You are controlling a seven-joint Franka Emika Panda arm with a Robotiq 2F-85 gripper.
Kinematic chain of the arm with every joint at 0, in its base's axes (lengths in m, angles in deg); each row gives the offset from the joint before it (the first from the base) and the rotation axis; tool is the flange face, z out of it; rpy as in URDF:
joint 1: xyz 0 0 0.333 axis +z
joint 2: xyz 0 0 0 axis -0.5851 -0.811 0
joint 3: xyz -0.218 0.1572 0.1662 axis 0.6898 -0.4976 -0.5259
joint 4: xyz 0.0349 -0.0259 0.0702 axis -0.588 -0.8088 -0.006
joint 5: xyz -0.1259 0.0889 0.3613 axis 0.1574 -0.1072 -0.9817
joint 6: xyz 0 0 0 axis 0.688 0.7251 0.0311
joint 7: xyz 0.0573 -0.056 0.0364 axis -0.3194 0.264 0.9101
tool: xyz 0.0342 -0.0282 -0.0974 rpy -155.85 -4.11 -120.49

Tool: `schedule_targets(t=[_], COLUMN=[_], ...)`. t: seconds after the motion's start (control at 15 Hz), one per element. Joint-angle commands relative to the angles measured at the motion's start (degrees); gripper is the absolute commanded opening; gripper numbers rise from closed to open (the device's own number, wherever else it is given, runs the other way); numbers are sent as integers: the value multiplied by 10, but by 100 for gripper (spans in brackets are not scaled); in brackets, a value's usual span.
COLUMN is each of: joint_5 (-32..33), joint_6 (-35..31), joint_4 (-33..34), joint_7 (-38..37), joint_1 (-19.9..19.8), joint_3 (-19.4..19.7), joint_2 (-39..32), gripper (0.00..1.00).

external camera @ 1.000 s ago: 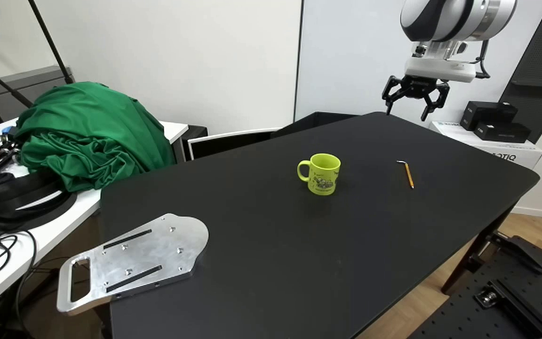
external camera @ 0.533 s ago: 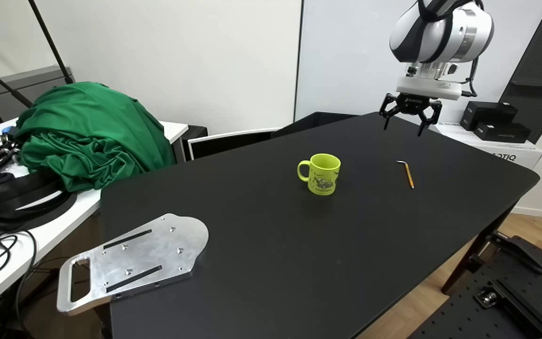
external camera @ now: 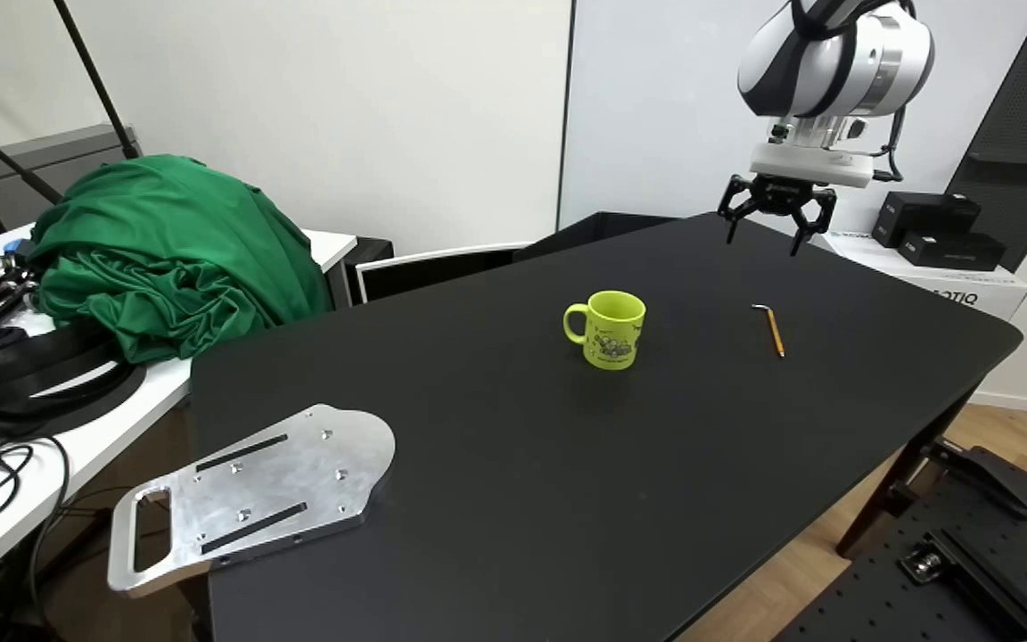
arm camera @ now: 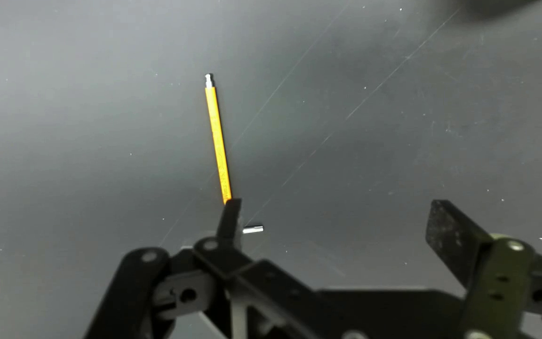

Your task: Pick up the Allen key from the table and put it in the cup

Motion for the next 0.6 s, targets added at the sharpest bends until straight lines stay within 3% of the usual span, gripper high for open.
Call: schedule_targets(t=[0.0, 0.53], joint_5=[-1, 21], joint_6=[2, -38], joint_4=[1, 38], joint_7=[1, -55], joint_1=[3, 12], joint_3=[4, 31], joint_2=[0, -111], gripper=[100, 100])
